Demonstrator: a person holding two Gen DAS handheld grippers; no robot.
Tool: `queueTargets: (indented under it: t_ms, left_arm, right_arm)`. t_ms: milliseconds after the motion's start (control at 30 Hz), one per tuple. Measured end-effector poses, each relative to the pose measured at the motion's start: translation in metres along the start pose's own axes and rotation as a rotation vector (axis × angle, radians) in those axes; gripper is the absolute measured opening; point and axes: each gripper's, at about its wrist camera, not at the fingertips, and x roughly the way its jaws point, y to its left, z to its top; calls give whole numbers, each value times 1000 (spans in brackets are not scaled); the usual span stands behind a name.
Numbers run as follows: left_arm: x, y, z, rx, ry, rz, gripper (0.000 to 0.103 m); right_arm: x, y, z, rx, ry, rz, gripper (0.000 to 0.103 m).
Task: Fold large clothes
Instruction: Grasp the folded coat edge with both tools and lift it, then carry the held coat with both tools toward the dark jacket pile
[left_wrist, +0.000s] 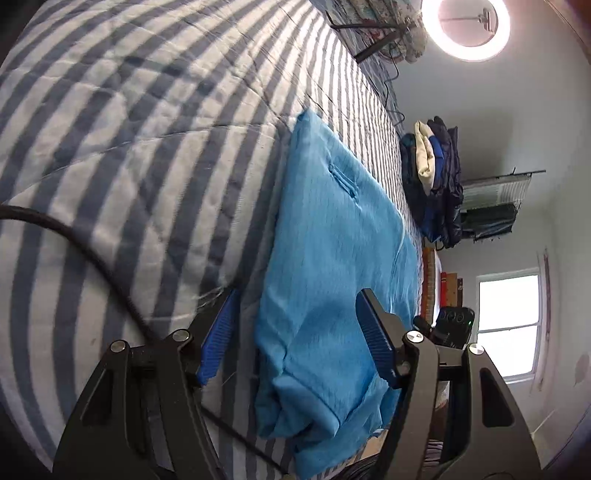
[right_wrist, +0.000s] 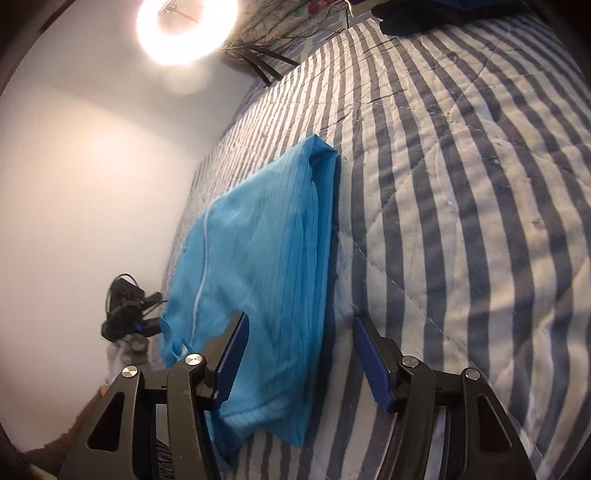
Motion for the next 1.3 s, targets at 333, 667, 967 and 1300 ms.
queueTargets:
  t_ms: [333, 667, 967, 1300]
  left_arm:
    - [27, -29, 10, 78, -13, 85, 41]
    - [18, -65, -2, 214, -105, 214, 8]
    - [-4, -118, -25, 346, -204, 235, 6]
    - [-24, -168, -35, 391, -244, 149, 5]
  right_arm:
    - [43, 15, 9, 13, 25, 82, 39]
    - [29, 60, 2, -73, 50, -105, 7]
    - [7, 134, -1, -268, 40, -268, 3]
    - [-50, 176, 5, -357, -28, -329, 3]
